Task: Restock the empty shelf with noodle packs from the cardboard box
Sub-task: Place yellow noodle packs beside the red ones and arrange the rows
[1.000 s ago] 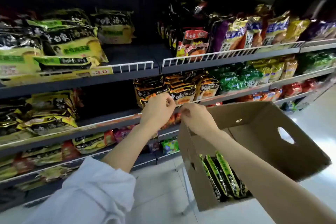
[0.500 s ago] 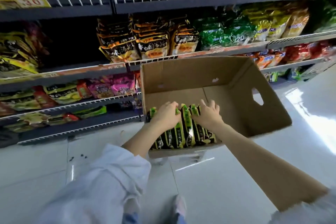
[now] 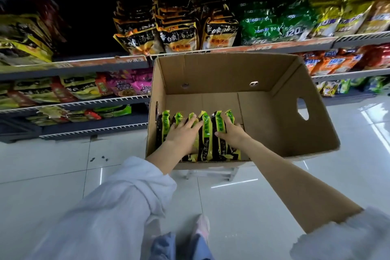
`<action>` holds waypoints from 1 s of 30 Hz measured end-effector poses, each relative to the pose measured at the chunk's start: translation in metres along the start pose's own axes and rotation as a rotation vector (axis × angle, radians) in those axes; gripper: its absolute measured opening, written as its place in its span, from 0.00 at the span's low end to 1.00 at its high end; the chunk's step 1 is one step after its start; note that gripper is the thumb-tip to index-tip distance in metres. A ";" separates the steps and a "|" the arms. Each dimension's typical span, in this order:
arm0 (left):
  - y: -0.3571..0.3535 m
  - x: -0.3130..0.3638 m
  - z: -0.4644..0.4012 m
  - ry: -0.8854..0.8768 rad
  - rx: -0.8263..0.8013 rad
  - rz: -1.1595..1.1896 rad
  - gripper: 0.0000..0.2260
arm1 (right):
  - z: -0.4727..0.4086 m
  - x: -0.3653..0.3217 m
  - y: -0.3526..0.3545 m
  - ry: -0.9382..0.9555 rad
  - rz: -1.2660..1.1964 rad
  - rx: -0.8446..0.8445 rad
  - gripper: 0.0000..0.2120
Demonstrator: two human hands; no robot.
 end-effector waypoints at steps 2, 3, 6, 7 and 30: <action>-0.001 0.001 -0.002 0.007 0.013 0.003 0.44 | 0.000 0.003 0.006 -0.021 0.000 -0.017 0.37; 0.000 0.002 -0.003 0.005 0.016 0.001 0.44 | 0.001 0.006 0.007 -0.048 0.017 -0.022 0.38; 0.002 0.004 -0.002 -0.005 0.007 0.004 0.45 | 0.005 0.016 0.007 -0.131 0.066 -0.009 0.47; 0.004 0.003 -0.002 -0.008 -0.005 0.020 0.44 | 0.005 0.019 0.008 -0.136 0.060 0.012 0.49; 0.330 -0.089 0.120 -0.140 0.719 1.178 0.14 | 0.134 -0.302 0.247 0.824 -0.168 0.651 0.44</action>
Point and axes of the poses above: each hand's wrist, its own z-axis away from the middle knuckle, its own y-axis out of the back of the hand, x = y × z, the point moved 9 cm from there along -z, towards the middle knuckle, and after that the axes turned 5 degrees about z, right-handed, at the moved point
